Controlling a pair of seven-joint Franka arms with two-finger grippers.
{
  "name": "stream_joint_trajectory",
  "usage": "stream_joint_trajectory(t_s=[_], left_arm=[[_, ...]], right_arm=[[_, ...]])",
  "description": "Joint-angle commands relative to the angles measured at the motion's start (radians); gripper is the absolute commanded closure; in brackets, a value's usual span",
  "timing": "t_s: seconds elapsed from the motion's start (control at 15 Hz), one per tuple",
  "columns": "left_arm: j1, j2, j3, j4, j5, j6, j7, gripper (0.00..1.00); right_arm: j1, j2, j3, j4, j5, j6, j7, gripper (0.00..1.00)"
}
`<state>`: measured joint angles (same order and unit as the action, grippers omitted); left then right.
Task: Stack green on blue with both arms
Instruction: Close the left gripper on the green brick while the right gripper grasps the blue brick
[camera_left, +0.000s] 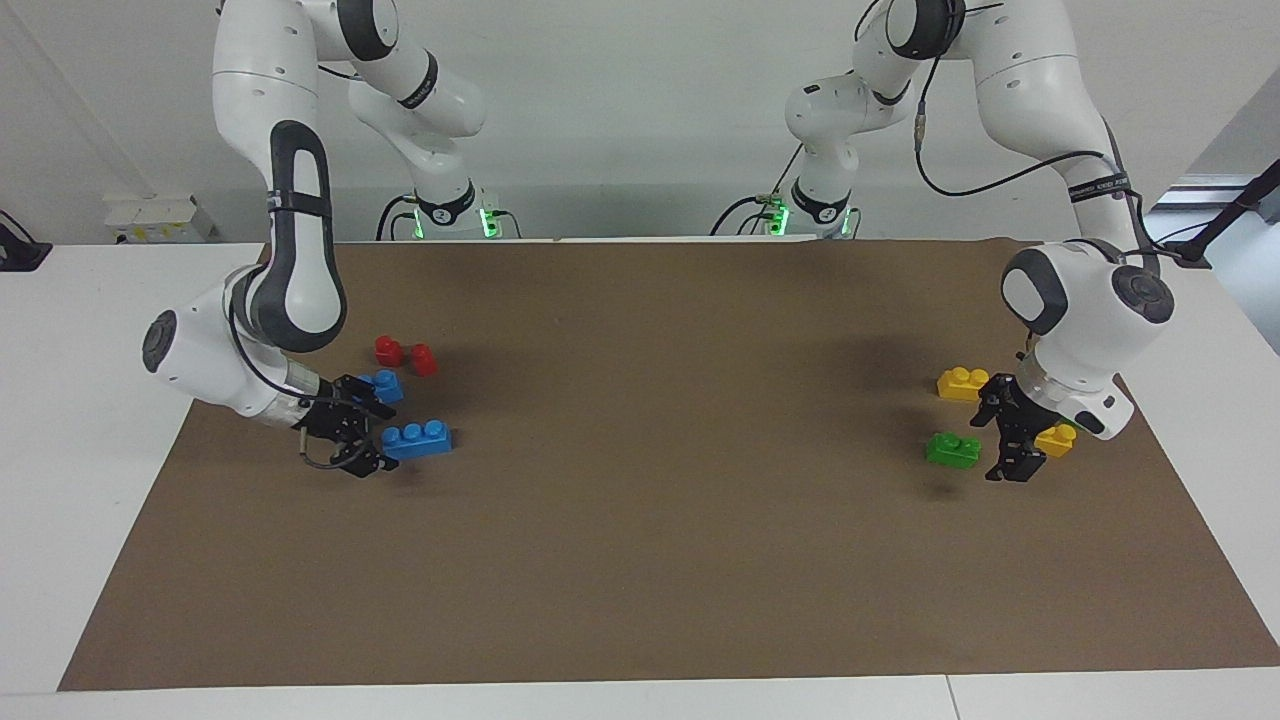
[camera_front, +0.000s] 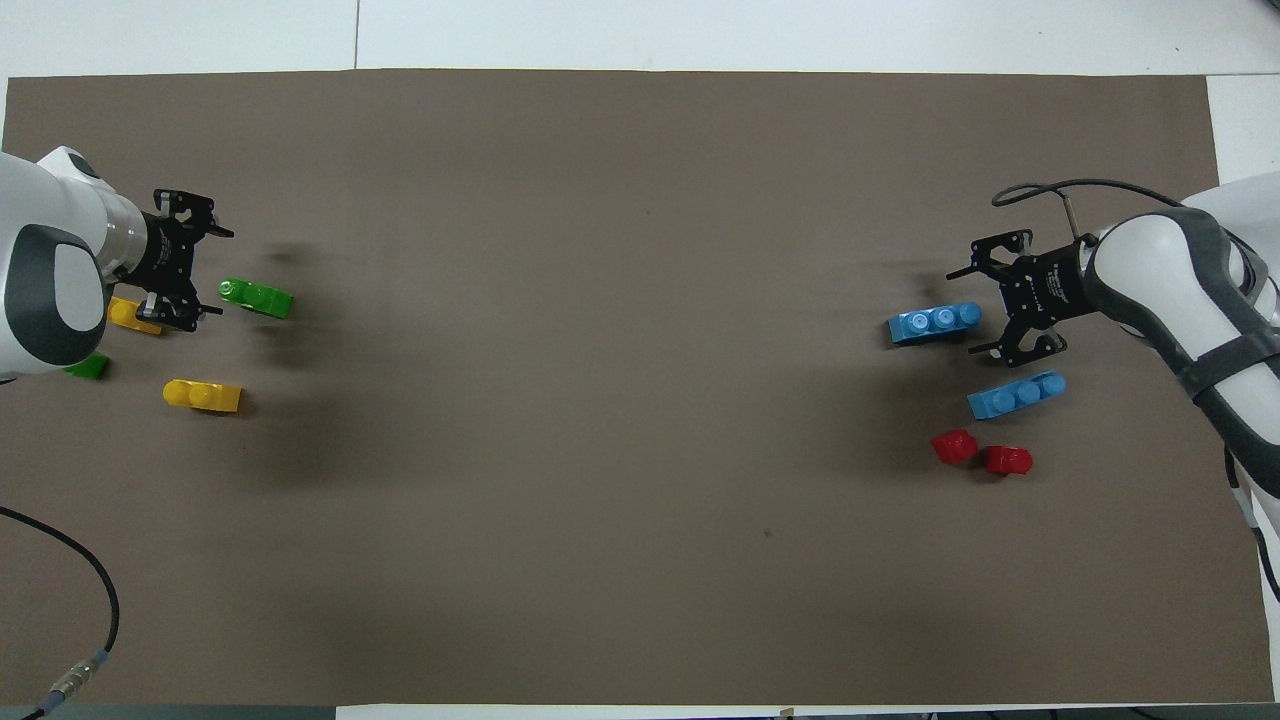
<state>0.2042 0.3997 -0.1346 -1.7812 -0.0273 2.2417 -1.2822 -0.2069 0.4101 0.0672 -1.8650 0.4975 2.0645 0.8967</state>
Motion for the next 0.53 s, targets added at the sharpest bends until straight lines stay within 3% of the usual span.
stream_joint_trajectory(t_s=[0.0,0.13,0.2,0.27,0.33,0.4,0.47], left_arm=[[-0.006,0.001,0.001,-0.044,0.01,0.064,-0.045,0.0],[-0.009,0.001,0.003,-0.069,0.021,0.088,-0.048,0.0],[-0.009,0.001,0.003,-0.072,0.024,0.09,-0.048,0.05],[-0.009,0.001,0.003,-0.072,0.024,0.088,-0.048,0.2],[-0.006,0.001,0.003,-0.07,0.026,0.087,-0.045,0.68],[-0.002,0.001,0.001,-0.067,0.032,0.084,-0.04,1.0],[-0.002,0.001,0.001,-0.063,0.05,0.076,-0.034,1.0]], right_arm=[[0.0,-0.005,0.002,-0.031,0.027,0.045,-0.032,0.0],[0.0,-0.008,0.003,-0.049,0.029,0.066,-0.041,0.0],[0.0,-0.01,0.002,-0.054,0.044,0.069,-0.05,0.0],[0.0,-0.01,0.002,-0.059,0.068,0.069,-0.064,0.0],[0.0,-0.011,0.002,-0.062,0.072,0.071,-0.07,0.01],[0.0,-0.011,0.002,-0.065,0.073,0.078,-0.073,0.04],[0.0,-0.013,0.002,-0.069,0.073,0.082,-0.074,0.14]])
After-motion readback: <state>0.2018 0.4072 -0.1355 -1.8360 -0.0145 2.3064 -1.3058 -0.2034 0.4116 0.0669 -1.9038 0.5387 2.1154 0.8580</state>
